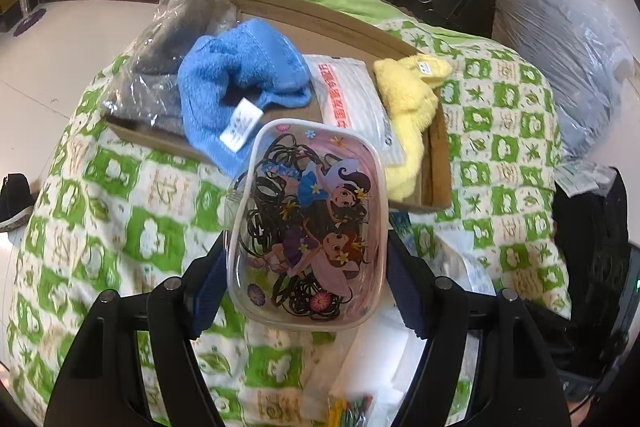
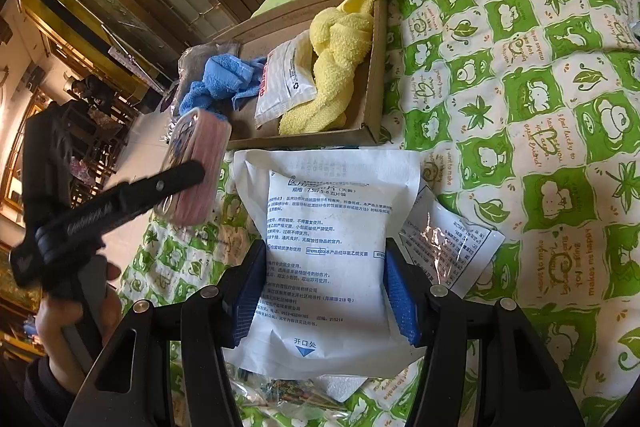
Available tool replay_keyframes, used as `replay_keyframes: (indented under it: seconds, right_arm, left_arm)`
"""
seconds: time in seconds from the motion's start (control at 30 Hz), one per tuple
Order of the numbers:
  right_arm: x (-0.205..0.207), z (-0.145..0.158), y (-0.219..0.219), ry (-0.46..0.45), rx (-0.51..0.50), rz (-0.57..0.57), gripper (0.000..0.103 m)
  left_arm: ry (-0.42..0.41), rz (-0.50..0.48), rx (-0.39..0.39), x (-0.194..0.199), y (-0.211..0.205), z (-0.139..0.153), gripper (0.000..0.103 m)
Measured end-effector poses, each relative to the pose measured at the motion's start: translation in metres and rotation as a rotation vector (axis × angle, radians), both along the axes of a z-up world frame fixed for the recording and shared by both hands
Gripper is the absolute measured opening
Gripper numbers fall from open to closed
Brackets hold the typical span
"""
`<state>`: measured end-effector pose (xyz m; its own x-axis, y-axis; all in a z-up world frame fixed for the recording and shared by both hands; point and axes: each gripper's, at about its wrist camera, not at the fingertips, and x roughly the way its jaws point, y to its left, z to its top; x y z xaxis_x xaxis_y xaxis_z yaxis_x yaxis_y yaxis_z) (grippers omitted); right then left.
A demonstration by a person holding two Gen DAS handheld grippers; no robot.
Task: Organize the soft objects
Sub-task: 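Lift the container with left gripper while right gripper lifts the packet toward the box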
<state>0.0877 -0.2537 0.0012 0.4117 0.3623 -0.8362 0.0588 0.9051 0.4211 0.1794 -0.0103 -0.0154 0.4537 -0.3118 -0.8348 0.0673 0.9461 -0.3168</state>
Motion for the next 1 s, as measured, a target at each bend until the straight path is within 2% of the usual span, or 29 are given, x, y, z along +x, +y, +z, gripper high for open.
replay_keyframes:
  seconds: [0.27,0.43,0.7,0.83,1.0]
  right_arm:
    - [0.006,-0.001,0.0,-0.006,0.018,0.006,0.056]
    - [0.009,-0.004,0.0,-0.002,0.023,0.01,0.056]
    - [0.02,-0.007,0.001,0.003,0.025,0.008,0.056]
    - [0.022,-0.003,0.002,-0.011,0.026,0.011,0.056]
    - [0.022,-0.002,0.001,-0.015,0.032,0.008,0.056]
  left_arm:
    - [0.027,0.018,-0.019,0.026,0.006,-0.005,0.072]
    - [0.086,0.025,-0.058,0.047,0.005,-0.015,0.072]
    - [0.106,0.028,-0.053,0.065,0.006,-0.014,0.072]
    - [0.17,0.048,-0.099,0.072,0.01,-0.009,0.072]
    - [0.182,0.0,-0.049,0.084,-0.004,0.002,0.072]
